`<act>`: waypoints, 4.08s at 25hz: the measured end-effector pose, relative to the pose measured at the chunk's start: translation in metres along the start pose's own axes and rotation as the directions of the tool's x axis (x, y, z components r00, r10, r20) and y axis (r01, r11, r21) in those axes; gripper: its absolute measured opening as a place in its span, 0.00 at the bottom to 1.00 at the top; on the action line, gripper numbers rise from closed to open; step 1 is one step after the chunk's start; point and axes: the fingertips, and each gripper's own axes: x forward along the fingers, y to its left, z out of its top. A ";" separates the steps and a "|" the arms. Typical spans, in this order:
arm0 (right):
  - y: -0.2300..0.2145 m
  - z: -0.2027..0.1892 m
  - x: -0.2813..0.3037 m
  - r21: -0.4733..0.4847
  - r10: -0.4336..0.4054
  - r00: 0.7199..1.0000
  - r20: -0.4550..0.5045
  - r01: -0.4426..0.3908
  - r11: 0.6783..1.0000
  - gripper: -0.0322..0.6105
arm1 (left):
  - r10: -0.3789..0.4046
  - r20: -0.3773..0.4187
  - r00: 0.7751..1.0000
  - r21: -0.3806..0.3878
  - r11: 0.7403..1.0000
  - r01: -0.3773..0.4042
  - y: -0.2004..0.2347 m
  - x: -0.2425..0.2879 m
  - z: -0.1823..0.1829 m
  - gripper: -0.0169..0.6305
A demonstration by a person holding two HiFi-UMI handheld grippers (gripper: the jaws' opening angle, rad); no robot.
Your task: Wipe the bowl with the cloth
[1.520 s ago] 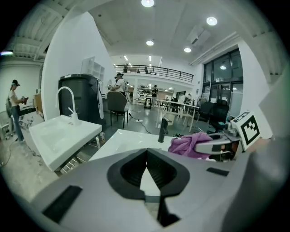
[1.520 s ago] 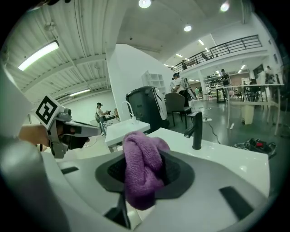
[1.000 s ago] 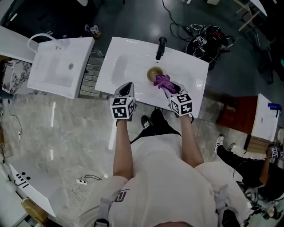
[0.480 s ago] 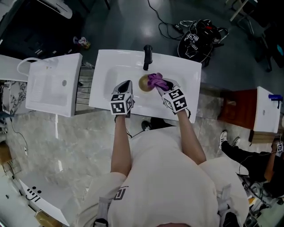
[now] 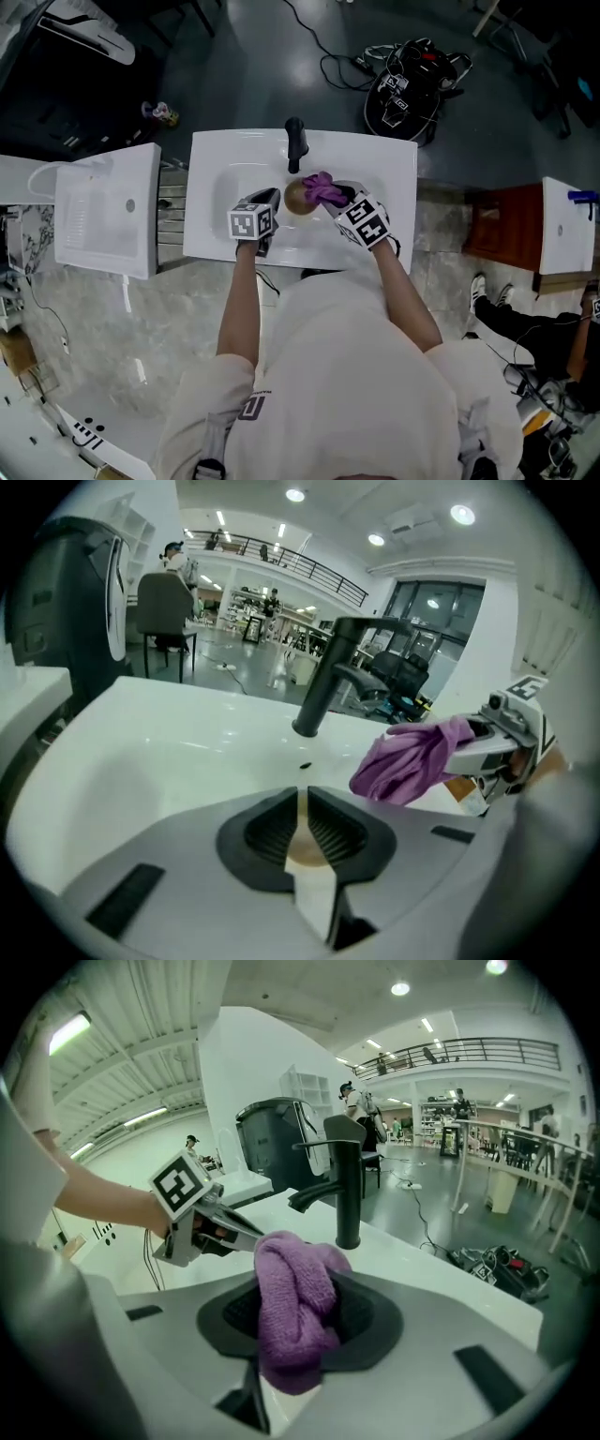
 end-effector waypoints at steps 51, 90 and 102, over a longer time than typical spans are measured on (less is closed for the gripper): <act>-0.008 -0.034 -0.017 -0.406 -0.140 0.958 -0.251 0.027 0.913 0.24 | -0.022 0.015 1.000 0.160 0.987 0.019 -0.140 0.044 0.052 0.06; 0.013 -0.028 -0.008 -0.598 -0.149 0.946 -0.288 -0.056 0.800 0.24 | 0.007 0.088 0.996 0.224 0.974 -0.027 -0.132 0.028 0.081 0.09; -0.023 -0.010 -0.020 -0.601 -0.316 0.941 -0.120 0.185 0.777 0.24 | -0.040 0.048 0.998 0.311 0.950 0.023 -0.156 0.023 0.082 0.08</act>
